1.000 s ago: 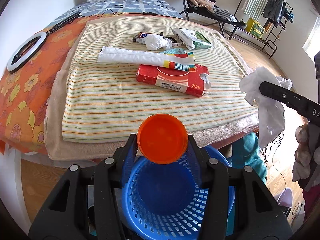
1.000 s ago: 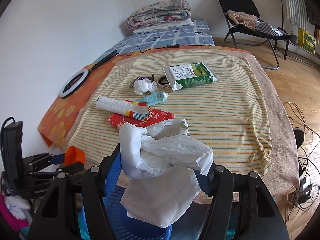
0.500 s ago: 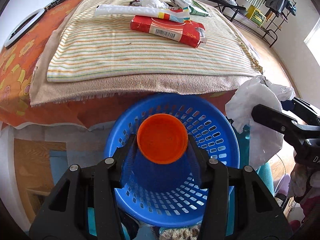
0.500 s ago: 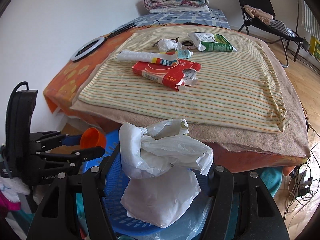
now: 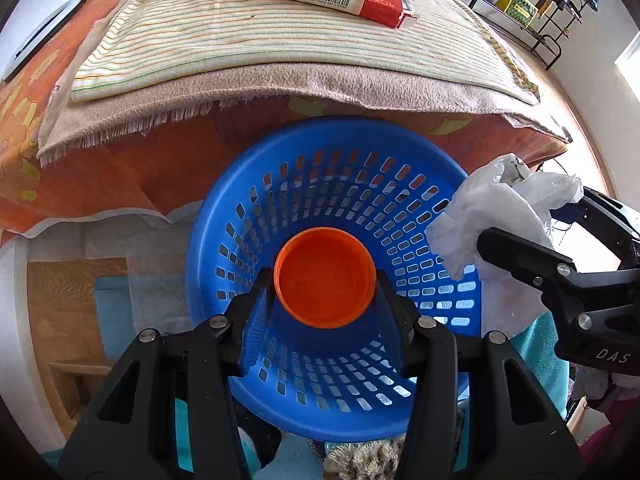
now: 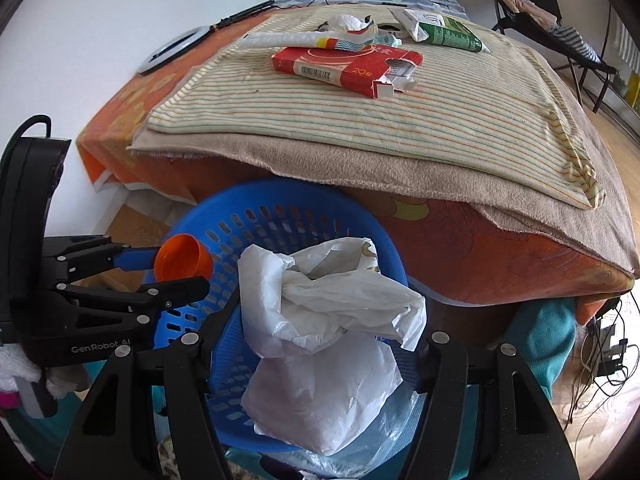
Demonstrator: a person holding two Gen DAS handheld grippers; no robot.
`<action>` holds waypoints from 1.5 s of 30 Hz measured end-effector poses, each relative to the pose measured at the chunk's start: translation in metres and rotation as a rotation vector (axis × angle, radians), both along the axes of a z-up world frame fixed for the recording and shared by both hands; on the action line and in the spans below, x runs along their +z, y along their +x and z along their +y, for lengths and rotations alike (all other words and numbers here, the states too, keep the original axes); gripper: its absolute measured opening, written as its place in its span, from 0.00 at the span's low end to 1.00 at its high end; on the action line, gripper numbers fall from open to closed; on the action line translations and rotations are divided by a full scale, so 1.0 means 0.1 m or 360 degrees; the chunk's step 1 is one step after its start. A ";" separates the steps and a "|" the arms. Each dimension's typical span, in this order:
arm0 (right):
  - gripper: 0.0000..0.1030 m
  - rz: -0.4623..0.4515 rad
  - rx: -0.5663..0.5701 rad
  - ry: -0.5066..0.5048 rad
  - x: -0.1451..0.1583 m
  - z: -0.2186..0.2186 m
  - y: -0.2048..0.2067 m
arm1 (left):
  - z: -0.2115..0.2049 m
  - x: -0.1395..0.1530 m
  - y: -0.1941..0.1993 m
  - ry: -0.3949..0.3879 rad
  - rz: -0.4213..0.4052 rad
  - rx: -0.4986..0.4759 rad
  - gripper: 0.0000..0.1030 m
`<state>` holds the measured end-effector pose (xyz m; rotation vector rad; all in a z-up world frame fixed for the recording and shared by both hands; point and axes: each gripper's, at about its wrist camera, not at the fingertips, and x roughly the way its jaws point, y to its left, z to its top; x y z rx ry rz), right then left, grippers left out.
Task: Collect trash
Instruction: 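Carry cap and tissues to the blue basket and open both tools, then move both tools back over the bed toward the white strip wrapper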
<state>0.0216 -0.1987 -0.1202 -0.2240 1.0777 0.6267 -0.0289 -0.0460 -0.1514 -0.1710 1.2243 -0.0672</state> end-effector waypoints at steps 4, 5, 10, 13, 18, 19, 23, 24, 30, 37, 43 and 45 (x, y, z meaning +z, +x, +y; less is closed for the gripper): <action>0.64 0.0006 0.0032 -0.0030 -0.08 0.05 -0.04 | -0.02 -0.02 0.00 0.0020 0.0011 -0.0012 0.48; 0.64 0.0008 0.0036 -0.0039 -0.10 0.06 -0.06 | -0.02 -0.03 0.01 0.0021 0.0016 -0.0010 0.48; 0.65 0.0021 0.0034 -0.0094 -0.17 0.10 -0.06 | 0.00 -0.07 0.04 0.0022 0.0051 0.0004 0.49; 0.65 0.0028 0.0031 -0.0120 -0.20 0.11 -0.05 | 0.01 -0.09 0.04 0.0019 0.0071 0.0007 0.54; 0.68 0.0027 0.0023 -0.0139 -0.20 0.11 -0.05 | 0.01 -0.08 0.04 0.0032 0.0055 0.0015 0.62; 0.68 0.0027 0.0021 -0.0138 -0.20 0.11 -0.05 | 0.01 -0.08 0.04 0.0032 0.0058 0.0018 0.62; 0.68 0.0032 0.0011 -0.0142 -0.20 0.09 -0.05 | 0.01 -0.09 0.05 0.0031 0.0069 0.0025 0.62; 0.68 0.0031 0.0008 -0.0141 -0.20 0.09 -0.05 | 0.01 -0.09 0.05 0.0032 0.0069 0.0026 0.62; 0.68 0.0018 -0.0002 -0.0144 -0.18 0.07 -0.04 | 0.01 -0.08 0.05 0.0031 0.0062 0.0025 0.62; 0.68 0.0000 -0.0031 -0.0133 -0.12 0.02 0.00 | 0.01 -0.07 0.05 0.0028 0.0063 0.0028 0.62; 0.68 -0.0034 -0.0062 -0.0125 -0.05 -0.03 0.06 | 0.05 0.02 0.14 0.0016 0.0048 0.0051 0.62; 0.68 -0.0051 -0.0074 -0.0128 -0.02 -0.04 0.08 | 0.07 0.08 0.18 0.0010 0.0033 0.0062 0.62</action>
